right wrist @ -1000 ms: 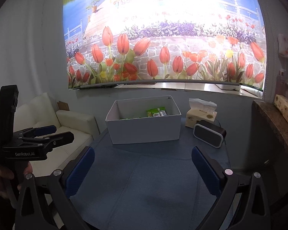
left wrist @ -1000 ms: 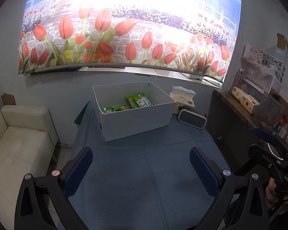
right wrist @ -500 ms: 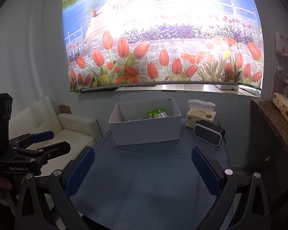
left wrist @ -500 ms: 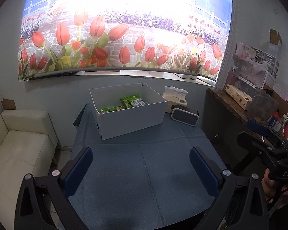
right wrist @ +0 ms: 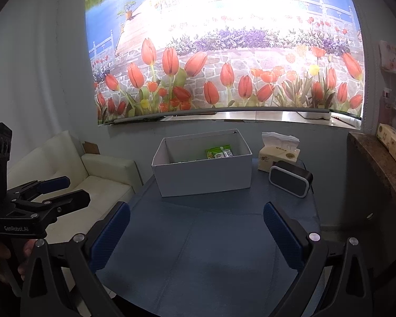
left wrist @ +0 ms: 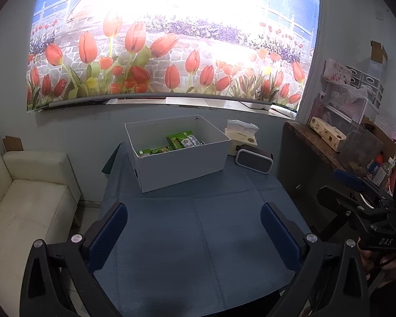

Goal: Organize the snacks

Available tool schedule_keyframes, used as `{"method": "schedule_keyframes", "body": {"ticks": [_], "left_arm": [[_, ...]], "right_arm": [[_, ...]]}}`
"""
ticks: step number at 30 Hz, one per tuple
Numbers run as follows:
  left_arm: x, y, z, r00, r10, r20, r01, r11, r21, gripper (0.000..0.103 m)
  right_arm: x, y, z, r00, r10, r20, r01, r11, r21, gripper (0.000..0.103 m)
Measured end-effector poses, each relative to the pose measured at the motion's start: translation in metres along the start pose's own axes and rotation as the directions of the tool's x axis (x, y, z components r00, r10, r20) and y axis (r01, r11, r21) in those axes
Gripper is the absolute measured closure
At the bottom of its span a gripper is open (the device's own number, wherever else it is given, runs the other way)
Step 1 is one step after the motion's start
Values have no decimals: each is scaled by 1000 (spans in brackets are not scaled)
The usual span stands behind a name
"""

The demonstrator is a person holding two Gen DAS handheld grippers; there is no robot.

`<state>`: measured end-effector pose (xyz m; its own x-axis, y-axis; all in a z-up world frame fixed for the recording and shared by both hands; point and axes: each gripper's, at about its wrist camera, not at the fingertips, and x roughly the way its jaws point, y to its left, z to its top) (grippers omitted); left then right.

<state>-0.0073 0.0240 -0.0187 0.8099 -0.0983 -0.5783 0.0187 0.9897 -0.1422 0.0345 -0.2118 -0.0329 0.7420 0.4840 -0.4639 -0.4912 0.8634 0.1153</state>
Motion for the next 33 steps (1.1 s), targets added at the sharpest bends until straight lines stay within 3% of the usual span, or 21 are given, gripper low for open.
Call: {"method": "schedule_keyframes", "body": {"ticks": [33], "left_arm": [[1, -1, 1, 1000, -9, -14, 10, 1000, 21, 0]], "right_arm": [[5, 3, -1, 999, 25, -21, -26, 1000, -16, 0]]}}
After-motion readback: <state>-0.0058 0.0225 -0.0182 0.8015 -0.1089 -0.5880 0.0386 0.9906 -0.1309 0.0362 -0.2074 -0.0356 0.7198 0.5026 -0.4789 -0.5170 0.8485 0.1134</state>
